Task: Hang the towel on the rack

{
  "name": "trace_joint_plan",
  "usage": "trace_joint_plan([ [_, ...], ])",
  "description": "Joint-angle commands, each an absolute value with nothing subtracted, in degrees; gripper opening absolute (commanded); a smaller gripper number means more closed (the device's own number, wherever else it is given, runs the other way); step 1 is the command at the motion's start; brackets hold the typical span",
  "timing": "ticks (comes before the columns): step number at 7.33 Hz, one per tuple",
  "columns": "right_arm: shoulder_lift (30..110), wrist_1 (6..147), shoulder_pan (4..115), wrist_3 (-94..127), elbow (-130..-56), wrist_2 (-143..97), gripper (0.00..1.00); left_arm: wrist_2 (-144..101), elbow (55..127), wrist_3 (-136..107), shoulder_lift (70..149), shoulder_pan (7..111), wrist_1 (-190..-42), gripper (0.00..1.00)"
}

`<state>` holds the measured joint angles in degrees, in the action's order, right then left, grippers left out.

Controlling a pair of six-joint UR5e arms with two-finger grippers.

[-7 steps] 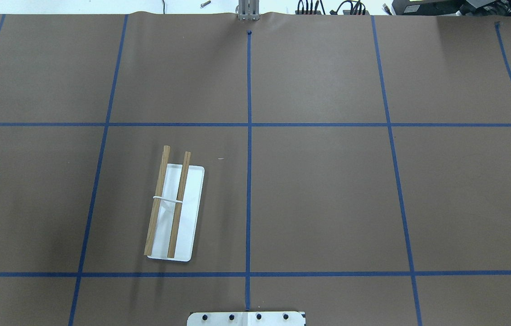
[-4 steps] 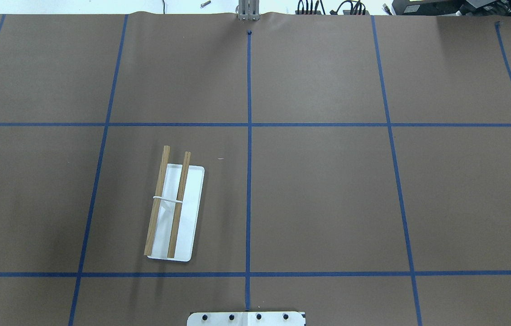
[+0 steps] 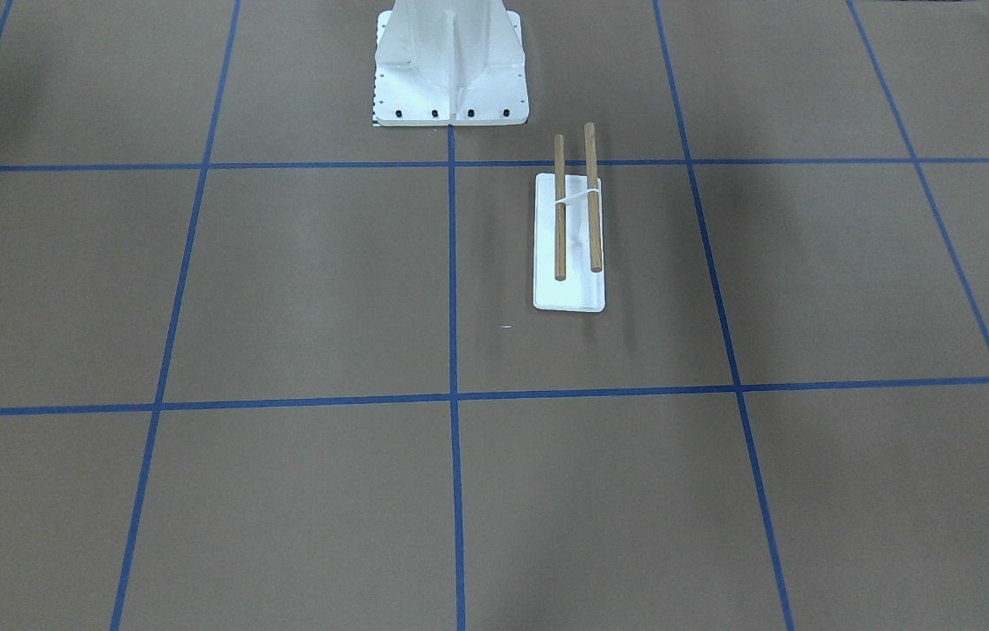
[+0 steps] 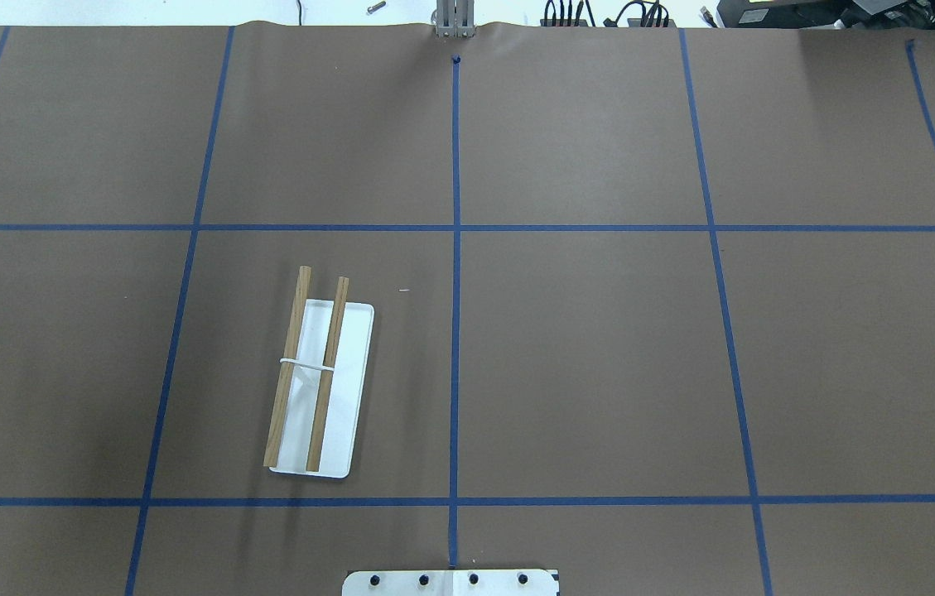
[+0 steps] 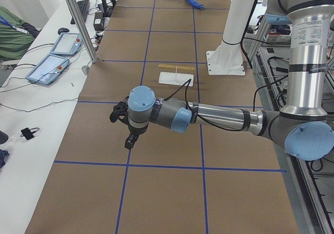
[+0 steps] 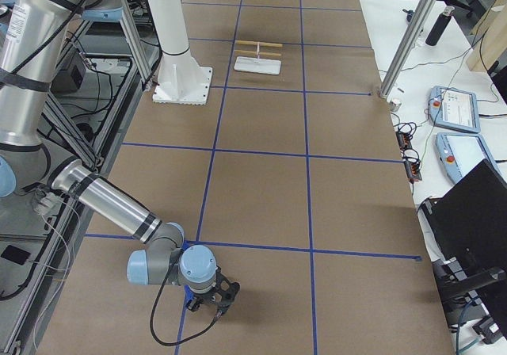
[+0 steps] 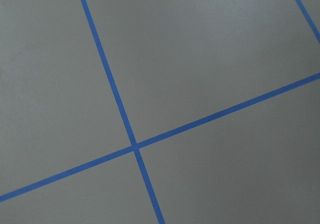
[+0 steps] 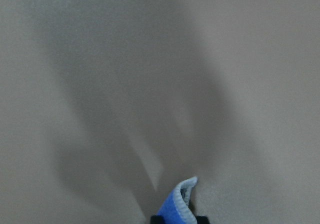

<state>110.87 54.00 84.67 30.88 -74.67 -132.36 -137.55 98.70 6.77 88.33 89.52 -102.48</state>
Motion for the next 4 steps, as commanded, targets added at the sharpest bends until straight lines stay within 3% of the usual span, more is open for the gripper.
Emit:
trace_joint_plan([
  [1,110.4,54.1,84.5,30.5,-74.6,-132.3,0.0,-137.5,98.6,6.8,88.3,89.6,-102.5,0.98],
  [4,108.7,53.8,84.7,30.1,-81.1,-135.2,0.0,-137.6,98.4,6.8,88.3,89.5,-102.4,0.98],
])
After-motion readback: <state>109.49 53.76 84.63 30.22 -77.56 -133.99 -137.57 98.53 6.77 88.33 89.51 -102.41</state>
